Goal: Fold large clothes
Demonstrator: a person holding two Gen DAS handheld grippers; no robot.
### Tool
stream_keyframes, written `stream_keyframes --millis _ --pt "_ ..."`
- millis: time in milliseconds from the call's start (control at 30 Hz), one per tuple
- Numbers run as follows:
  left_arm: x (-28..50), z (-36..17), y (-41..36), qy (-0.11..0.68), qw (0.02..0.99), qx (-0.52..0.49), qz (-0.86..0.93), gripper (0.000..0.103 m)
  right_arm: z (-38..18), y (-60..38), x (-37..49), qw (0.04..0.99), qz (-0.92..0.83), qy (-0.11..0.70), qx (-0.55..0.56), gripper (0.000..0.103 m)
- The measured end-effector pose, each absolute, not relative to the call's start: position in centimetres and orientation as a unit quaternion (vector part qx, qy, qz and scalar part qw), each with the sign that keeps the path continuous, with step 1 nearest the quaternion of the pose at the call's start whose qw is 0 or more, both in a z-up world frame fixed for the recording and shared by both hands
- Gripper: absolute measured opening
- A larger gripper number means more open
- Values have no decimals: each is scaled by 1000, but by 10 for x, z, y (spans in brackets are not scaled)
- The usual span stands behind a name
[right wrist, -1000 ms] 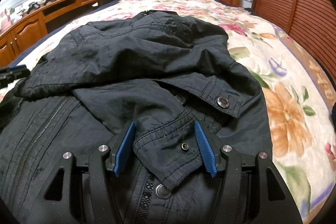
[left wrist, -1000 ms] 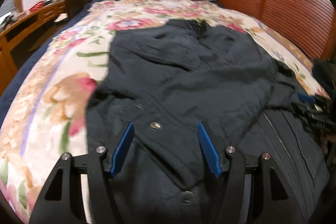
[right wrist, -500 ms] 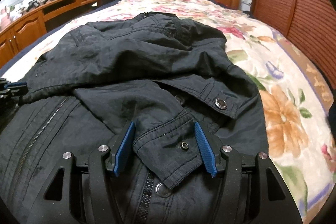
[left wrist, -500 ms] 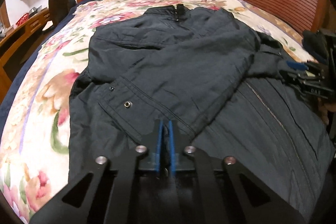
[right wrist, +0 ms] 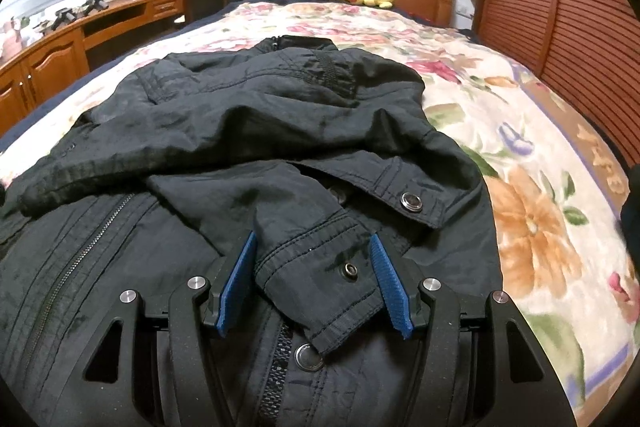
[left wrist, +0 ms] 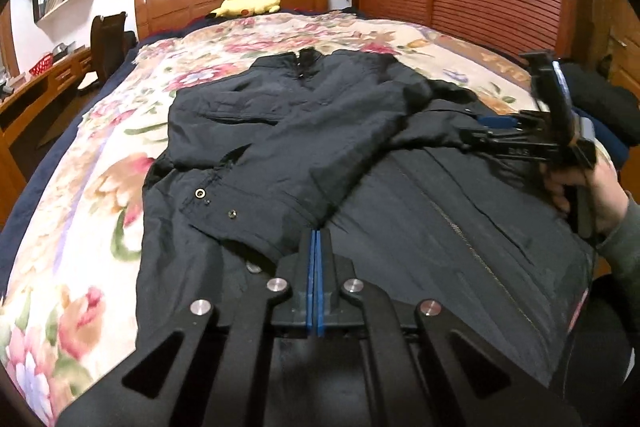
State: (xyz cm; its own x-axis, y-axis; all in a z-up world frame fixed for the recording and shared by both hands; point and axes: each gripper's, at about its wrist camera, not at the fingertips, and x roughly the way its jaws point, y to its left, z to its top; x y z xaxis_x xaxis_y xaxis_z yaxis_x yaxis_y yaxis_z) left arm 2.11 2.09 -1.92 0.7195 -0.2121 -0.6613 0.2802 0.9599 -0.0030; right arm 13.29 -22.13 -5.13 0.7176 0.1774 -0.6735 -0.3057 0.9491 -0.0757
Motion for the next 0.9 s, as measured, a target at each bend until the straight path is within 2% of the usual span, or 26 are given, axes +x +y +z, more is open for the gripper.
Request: stream_keyframes --millis 167,233,367,467,733,900 --pt "18 -9 33 339 934 35 -105 0 -51 -220 132 922 131 352 -95 60" --pt "24 -5 43 339 936 28 -89 4 -51 -219 130 923 131 349 -97 60" --pt "45 -5 63 347 935 16 -73 29 -51 -221 130 924 134 347 -92 60" --pt "67 -16 71 367 928 37 -53 36 -51 -221 131 923 135 347 -92 60" --pt "132 -58 92 449 891 54 -32 39 -51 -227 135 920 152 353 -75 60" --pt "156 -70 94 475 878 43 -36 39 -52 -228 137 917 160 358 -67 60"
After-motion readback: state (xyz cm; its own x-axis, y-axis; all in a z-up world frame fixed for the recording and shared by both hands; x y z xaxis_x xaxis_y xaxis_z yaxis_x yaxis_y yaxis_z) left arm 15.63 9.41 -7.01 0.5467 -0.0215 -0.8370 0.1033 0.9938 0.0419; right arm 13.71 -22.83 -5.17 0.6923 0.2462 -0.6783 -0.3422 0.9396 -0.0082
